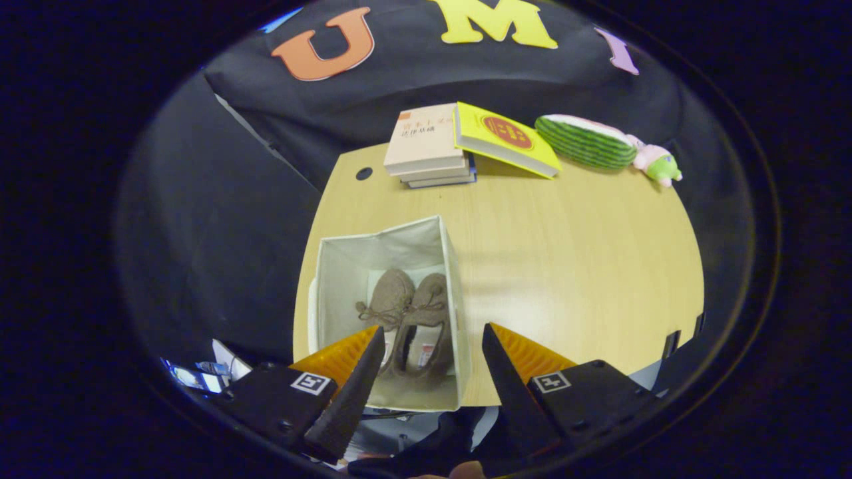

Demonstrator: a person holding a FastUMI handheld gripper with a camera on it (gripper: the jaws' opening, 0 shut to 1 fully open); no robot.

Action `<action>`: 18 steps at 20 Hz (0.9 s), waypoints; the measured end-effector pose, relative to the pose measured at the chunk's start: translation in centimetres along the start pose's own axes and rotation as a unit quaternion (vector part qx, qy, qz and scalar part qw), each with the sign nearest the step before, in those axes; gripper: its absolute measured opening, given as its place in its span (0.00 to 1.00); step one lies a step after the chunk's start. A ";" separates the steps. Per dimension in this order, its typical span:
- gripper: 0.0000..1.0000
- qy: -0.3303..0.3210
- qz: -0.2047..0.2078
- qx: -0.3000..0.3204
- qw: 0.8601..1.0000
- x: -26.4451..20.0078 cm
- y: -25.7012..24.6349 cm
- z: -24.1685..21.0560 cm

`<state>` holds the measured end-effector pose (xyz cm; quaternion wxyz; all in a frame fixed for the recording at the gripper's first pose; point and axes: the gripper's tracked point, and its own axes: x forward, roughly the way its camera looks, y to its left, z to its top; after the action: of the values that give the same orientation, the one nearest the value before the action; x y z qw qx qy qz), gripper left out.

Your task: Open the storage box then place both shoes into the box .Put the left shoe in first, then the right shoe, with the right side of both shoes facing outward in a uniform manner.

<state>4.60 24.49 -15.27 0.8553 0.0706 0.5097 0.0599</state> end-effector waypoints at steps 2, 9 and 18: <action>0.95 -0.040 -0.003 0.000 0.999 -1.8 -0.6 0.9; 0.95 -0.212 -0.017 -0.011 0.977 -9.5 -3.1 4.8; 0.99 -0.362 -0.046 -0.059 0.929 -14.2 -5.3 4.8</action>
<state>2.31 16.51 -1.73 0.9862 0.0130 0.1635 0.0207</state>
